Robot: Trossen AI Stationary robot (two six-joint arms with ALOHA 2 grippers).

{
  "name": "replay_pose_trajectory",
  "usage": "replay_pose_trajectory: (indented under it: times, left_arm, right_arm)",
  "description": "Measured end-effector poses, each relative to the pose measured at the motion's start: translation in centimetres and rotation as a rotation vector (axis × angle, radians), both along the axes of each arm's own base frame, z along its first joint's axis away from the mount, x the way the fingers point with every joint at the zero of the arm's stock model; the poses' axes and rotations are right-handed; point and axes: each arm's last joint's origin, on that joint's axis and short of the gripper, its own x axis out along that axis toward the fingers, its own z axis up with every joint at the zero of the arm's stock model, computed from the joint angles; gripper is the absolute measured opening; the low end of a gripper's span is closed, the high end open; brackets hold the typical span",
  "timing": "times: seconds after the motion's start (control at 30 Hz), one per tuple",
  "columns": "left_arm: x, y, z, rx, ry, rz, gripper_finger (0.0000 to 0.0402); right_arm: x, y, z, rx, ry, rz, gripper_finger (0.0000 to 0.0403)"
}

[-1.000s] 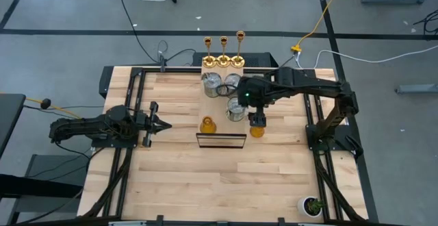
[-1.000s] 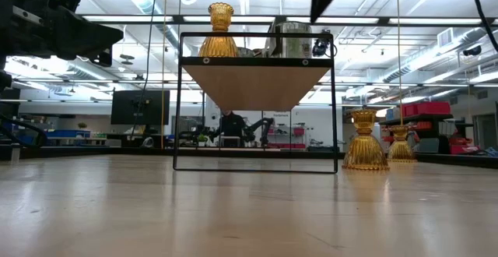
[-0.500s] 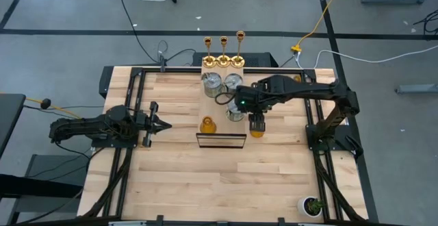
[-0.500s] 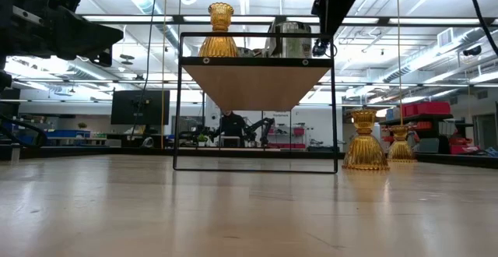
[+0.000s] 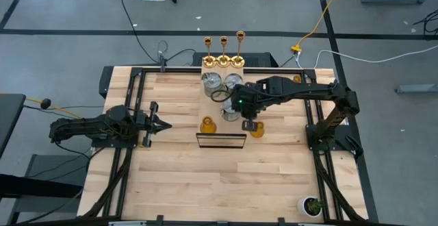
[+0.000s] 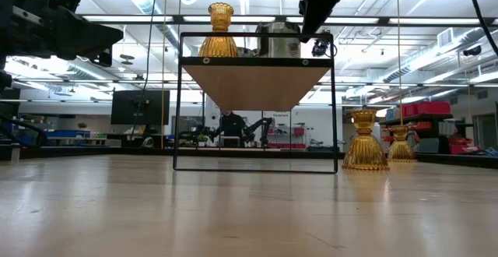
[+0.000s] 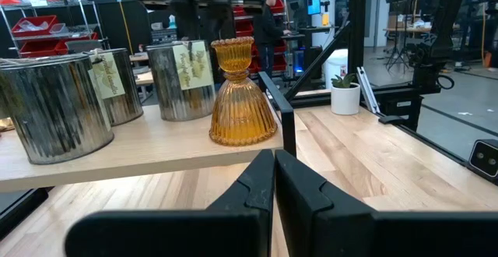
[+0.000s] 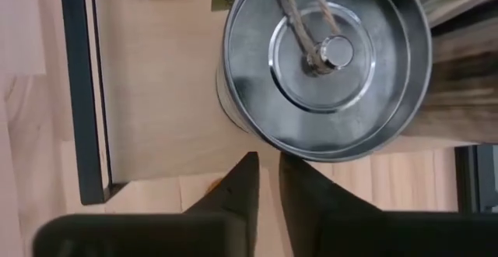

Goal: Pick & Place candle stick holders
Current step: Put the scented candle can on the shelf

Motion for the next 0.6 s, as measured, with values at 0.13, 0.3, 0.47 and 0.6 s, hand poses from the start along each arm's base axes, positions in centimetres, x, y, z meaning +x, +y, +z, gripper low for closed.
replay_pose_trajectory:
  times: [0.13,0.3,0.47,0.6]
  left_arm:
    - [0.00,0.00,0.00,0.000,0.000,0.000,0.0019]
    - [0.00,0.00,0.00,0.000,0.000,0.000,0.0019]
    - [0.00,0.00,-0.01,0.000,0.000,0.000,0.0019]
    - [0.00,0.00,-0.01,0.000,0.000,0.000,0.0019]
  right_arm:
    - [0.25,-0.01,0.10,-0.002,-0.028,0.002,0.0032]
    - [0.67,-0.03,0.28,-0.011,-0.073,0.020,0.0013]
    - [1.02,-0.05,0.45,-0.013,-0.113,0.020,0.0003]
    - [1.02,-0.08,0.45,-0.014,-0.113,0.019,0.0004]
